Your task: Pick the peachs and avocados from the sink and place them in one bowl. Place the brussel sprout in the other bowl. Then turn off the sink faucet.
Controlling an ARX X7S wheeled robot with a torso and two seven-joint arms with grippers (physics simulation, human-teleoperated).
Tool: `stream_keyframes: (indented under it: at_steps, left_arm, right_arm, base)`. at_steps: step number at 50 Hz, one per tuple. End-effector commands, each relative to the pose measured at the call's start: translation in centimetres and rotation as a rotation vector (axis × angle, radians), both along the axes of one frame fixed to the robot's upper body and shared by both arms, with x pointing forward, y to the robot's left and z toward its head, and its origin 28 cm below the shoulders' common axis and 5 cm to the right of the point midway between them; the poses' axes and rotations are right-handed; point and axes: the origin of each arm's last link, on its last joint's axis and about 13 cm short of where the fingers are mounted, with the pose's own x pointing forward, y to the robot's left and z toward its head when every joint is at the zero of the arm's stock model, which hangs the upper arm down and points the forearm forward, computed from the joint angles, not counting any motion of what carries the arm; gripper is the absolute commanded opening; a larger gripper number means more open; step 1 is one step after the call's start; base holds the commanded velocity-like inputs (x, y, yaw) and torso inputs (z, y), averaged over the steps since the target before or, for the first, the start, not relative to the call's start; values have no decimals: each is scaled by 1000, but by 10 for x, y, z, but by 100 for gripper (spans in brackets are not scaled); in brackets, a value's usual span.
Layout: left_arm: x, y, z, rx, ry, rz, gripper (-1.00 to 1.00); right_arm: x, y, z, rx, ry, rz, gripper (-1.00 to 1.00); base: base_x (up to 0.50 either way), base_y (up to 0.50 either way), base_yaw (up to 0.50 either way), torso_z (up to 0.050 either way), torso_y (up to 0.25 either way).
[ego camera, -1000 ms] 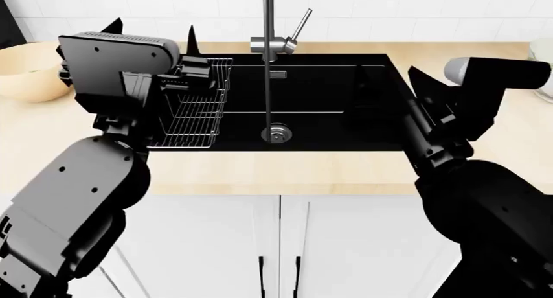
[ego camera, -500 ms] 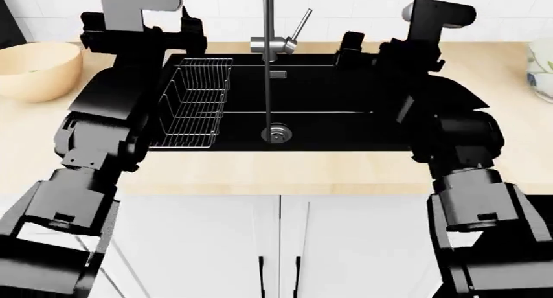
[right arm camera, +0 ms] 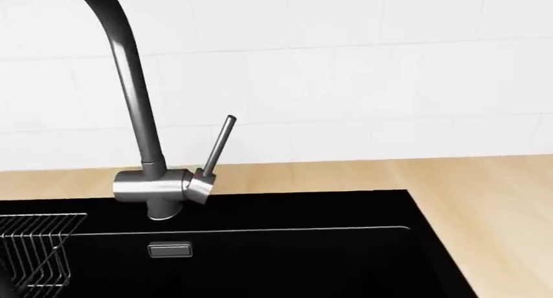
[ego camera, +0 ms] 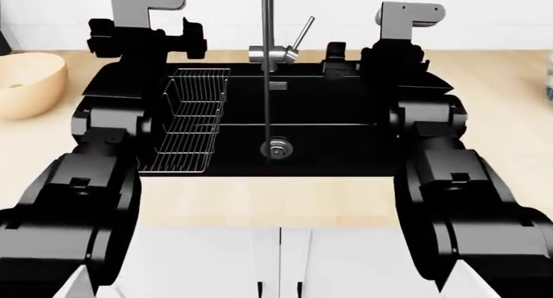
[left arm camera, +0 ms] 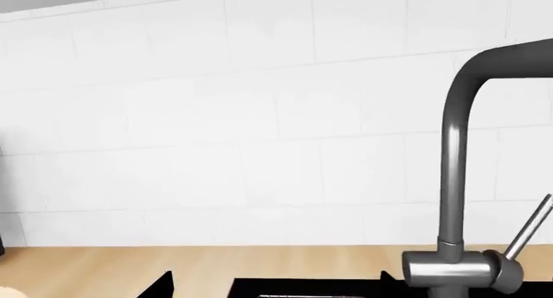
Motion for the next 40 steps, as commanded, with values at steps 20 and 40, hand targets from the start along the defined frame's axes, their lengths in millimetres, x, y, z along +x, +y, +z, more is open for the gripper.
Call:
stream_keyframes:
  at_steps: [20, 40]
  left_arm:
    - [0, 4, 5, -31, -9, 28, 100]
    - [0, 6, 4, -31, -7, 39, 100]
  right_arm:
    - [1, -1, -2, -47, 4, -87, 100]
    - [0, -4, -8, -37, 20, -94, 100]
  base:
    - [500, 0, 0, 0, 0]
    - [500, -63, 0, 0, 0]
